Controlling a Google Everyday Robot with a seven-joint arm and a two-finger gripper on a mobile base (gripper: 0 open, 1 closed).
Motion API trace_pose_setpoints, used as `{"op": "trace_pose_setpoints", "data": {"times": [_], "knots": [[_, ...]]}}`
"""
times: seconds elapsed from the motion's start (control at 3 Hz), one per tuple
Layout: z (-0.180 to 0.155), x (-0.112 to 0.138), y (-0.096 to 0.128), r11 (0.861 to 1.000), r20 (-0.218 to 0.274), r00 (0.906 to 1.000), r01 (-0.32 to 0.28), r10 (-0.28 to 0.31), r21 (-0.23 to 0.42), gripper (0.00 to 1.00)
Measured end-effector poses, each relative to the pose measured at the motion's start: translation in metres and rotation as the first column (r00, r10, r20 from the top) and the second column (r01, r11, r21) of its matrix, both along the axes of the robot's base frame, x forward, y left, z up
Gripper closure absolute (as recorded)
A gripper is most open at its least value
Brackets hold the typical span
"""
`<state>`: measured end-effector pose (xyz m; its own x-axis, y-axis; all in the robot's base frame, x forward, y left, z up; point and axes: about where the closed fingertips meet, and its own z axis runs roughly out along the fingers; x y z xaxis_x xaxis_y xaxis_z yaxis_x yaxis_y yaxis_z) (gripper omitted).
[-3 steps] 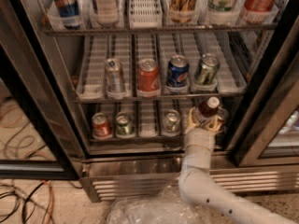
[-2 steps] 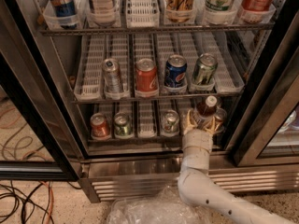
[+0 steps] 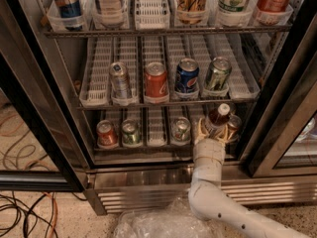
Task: Pick blue plastic bottle from bottom shelf of fridge
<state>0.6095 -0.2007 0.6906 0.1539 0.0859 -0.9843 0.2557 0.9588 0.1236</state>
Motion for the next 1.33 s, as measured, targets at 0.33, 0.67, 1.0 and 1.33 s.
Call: {"op": "trace_pose_setpoints", "data": {"times": [0.33,0.67,1.0,1.33], "knots": [[-0.001,0.001,0.002,0.999,0.002,0.9994,-0.034,0.034,0.013,1.00],[0.002,-0.013,-0.007,0.985,0.022,0.9939,-0.110,0.108,0.136,1.00],[0.018,-0.039,-0.030,0.943,0.090,0.9796,-0.198,0.180,0.268,1.00],[0.038,-0.071,-0.040,0.889,0.163,0.9517,-0.302,0.260,0.345,1.00]]}}
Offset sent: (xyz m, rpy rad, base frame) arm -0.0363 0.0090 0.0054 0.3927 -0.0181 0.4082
